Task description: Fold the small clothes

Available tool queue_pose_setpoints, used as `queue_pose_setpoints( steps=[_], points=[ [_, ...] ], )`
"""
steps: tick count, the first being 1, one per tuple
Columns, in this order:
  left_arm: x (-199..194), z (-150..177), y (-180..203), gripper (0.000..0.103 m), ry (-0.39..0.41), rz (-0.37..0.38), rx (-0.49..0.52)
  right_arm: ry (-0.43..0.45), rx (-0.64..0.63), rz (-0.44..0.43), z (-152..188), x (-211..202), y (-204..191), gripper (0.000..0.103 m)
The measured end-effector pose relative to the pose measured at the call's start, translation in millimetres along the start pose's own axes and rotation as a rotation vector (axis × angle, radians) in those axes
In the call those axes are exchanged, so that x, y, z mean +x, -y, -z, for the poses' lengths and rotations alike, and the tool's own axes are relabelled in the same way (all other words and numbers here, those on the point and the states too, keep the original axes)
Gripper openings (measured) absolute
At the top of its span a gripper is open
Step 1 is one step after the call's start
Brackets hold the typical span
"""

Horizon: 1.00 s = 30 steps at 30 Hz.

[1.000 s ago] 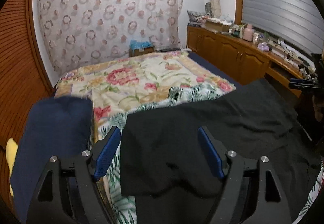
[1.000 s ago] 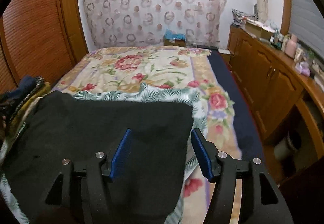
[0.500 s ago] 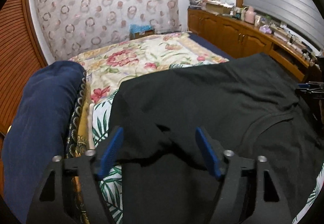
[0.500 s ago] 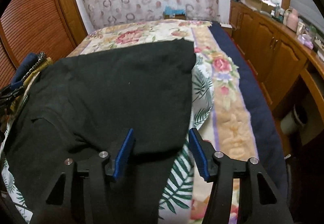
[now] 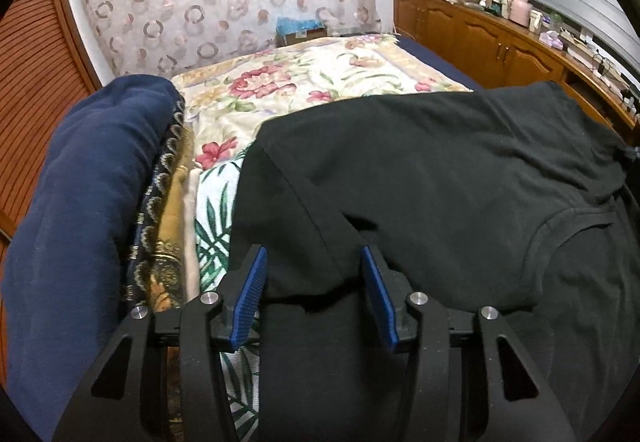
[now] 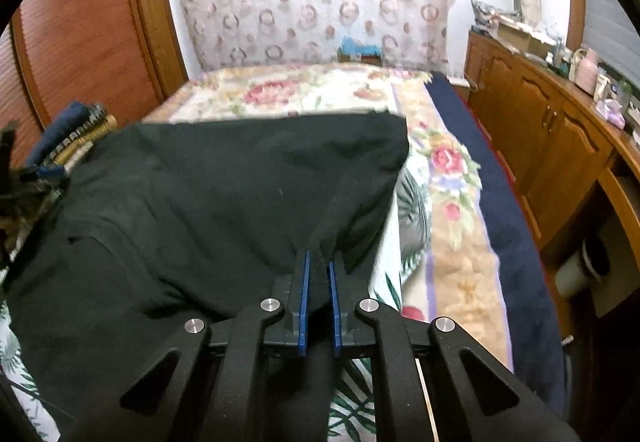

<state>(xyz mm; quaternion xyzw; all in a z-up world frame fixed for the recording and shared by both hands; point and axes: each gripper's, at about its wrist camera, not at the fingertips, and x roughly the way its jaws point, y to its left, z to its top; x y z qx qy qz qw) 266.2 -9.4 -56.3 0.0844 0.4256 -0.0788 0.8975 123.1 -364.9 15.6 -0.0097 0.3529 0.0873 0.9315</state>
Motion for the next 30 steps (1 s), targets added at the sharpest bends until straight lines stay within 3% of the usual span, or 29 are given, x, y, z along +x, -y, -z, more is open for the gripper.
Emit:
queue_pose_setpoints(
  steps=[5, 9, 10, 11, 12, 13, 20, 30],
  points=[
    [13, 0, 2, 0.051, -0.031, 0.022, -0.005, 0.086, 0.006, -0.011, -2, -19, -4, 0.008],
    [13, 0, 1, 0.051, -0.032, 0.036, -0.007, 0.108, 0.008, -0.017, 3, -22, -5, 0.007],
    [12, 0, 2, 0.044, -0.029, 0.038, -0.003, 0.108, 0.005, -0.015, 4, -22, -4, 0.007],
    [11, 0, 4, 0.020, -0.023, 0.057, 0.008, 0.108, 0.004, -0.016, 7, -21, -4, 0.007],
    [10, -1, 4, 0.010, -0.021, 0.061, 0.011, 0.108, 0.004, -0.019, 8, -21, -5, 0.007],
    [8, -1, 4, 0.007, -0.016, 0.049, 0.012, 0.107, 0.003, -0.020, 9, -21, -5, 0.007],
    [-50, -9, -18, 0.005, 0.162, 0.019, -0.073, 0.142, 0.003, -0.016, -3, -33, -5, 0.007],
    [-93, 8, -26, 0.005, 0.249, 0.070, -0.113, 0.206, -0.001, -0.015, 5, -66, -17, 0.007]
  ],
)
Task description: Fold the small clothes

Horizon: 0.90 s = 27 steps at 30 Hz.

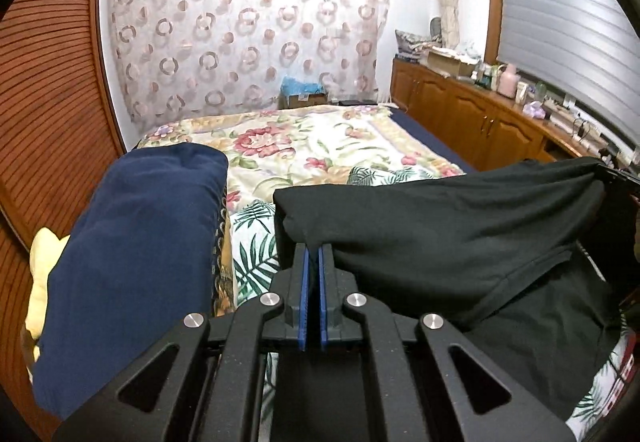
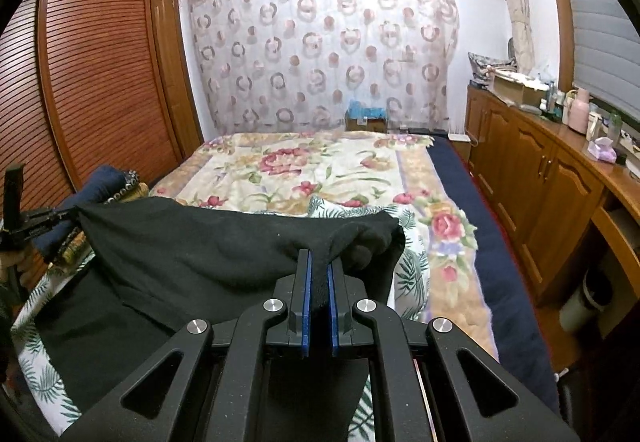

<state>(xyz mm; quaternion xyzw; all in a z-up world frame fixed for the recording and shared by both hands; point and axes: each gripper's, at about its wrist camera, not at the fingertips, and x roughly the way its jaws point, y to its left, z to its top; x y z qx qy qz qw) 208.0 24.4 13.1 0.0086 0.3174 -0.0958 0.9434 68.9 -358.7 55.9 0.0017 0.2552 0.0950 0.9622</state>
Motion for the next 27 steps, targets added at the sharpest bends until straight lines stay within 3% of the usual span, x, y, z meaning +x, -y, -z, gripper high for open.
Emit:
queue_pose_setpoints(
  steps=[6, 14, 27],
  points=[
    [-29, 21, -2, 0.005, 0.031, 0.037, -0.048, -0.003, -0.023, 0.011, 11, -26, -11, 0.006],
    [-70, 51, -12, 0.005, 0.065, 0.012, -0.070, -0.020, -0.046, 0.006, 29, -61, -21, 0.006],
    [-114, 101, -20, 0.005, 0.055, 0.001, -0.115, -0.065, -0.035, 0.026, 59, -113, -34, 0.006]
  ],
)
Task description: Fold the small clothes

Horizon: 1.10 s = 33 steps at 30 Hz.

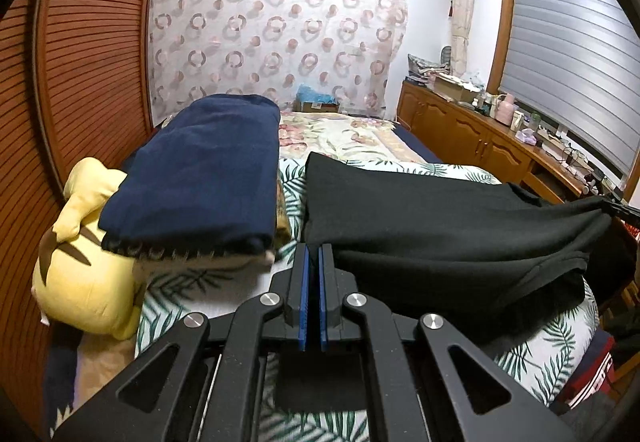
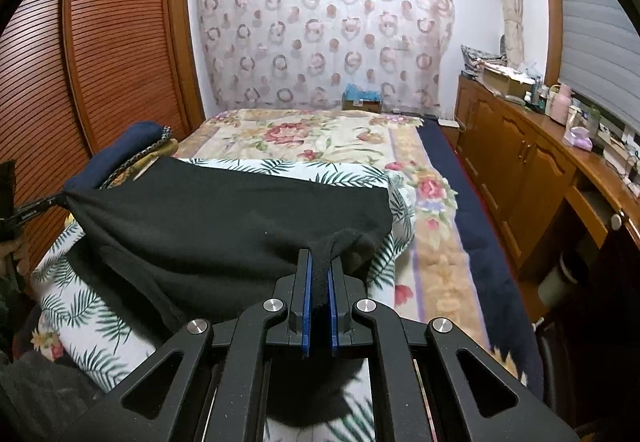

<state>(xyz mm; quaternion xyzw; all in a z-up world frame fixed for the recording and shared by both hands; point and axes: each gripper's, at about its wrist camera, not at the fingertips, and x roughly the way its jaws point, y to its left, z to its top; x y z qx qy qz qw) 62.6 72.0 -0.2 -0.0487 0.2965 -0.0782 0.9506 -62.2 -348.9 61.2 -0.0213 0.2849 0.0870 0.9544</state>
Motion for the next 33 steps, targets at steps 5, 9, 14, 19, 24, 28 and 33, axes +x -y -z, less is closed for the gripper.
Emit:
queue_pose_setpoints(
  steps=[5, 9, 14, 19, 24, 28, 33],
  points=[
    [7, 9, 2, 0.005, -0.030, -0.008, 0.010, -0.028, 0.019, -0.006, 16, -4, 1, 0.007],
    [18, 21, 1, 0.005, -0.075, -0.004, 0.008, -0.095, 0.036, 0.002, 31, 18, 4, 0.007],
    [22, 29, 6, 0.007, -0.101, -0.015, 0.033, -0.125, 0.007, 0.042, 31, 29, -1, 0.017],
    [15, 36, 8, 0.040, -0.103, -0.006, 0.044, -0.092, -0.042, 0.110, 14, 27, -11, 0.049],
    [16, 41, 9, 0.062, -0.117, 0.009, 0.039, -0.043, -0.068, 0.098, 0, 33, -28, 0.066],
    [24, 45, 11, 0.072, -0.147, 0.010, 0.036, -0.033, -0.100, 0.032, -2, 54, -50, 0.066],
    [29, 50, 10, 0.073, -0.156, -0.032, 0.031, -0.069, -0.108, -0.059, 1, 86, -69, 0.066]
  ],
)
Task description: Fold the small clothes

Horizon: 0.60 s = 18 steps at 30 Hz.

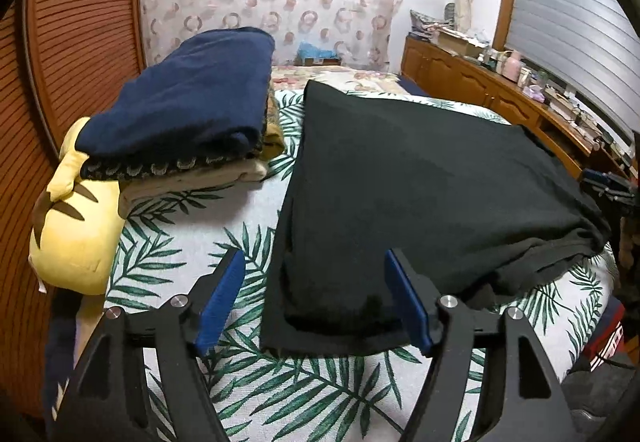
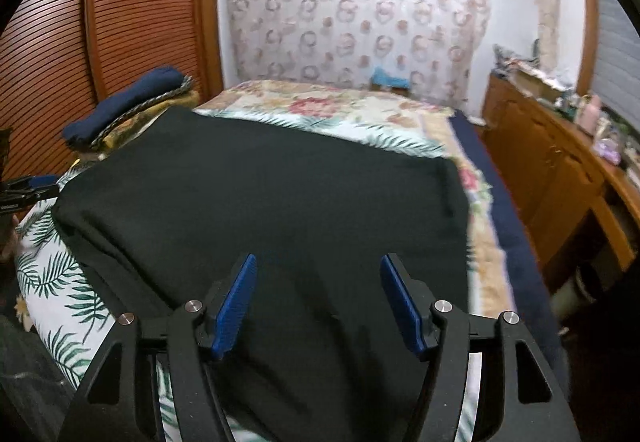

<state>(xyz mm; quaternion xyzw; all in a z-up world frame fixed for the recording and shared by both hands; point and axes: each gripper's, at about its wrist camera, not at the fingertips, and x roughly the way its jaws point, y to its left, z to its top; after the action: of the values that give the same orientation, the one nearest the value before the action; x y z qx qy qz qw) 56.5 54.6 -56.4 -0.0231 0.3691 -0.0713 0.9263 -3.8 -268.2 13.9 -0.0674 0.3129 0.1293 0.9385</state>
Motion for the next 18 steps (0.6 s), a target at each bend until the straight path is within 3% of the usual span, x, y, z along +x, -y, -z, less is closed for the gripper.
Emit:
queue_pose_setpoints(
  steps=[9, 18],
  points=[
    [7, 6, -5, 0.073, -0.039, -0.031, -0.008, -0.094, -0.018, -0.058, -9, 44, 2, 0.066],
    [19, 11, -8, 0.073, -0.076, -0.027, -0.016, -0.100, -0.005, -0.068, -4, 37, 16, 0.066]
  ],
)
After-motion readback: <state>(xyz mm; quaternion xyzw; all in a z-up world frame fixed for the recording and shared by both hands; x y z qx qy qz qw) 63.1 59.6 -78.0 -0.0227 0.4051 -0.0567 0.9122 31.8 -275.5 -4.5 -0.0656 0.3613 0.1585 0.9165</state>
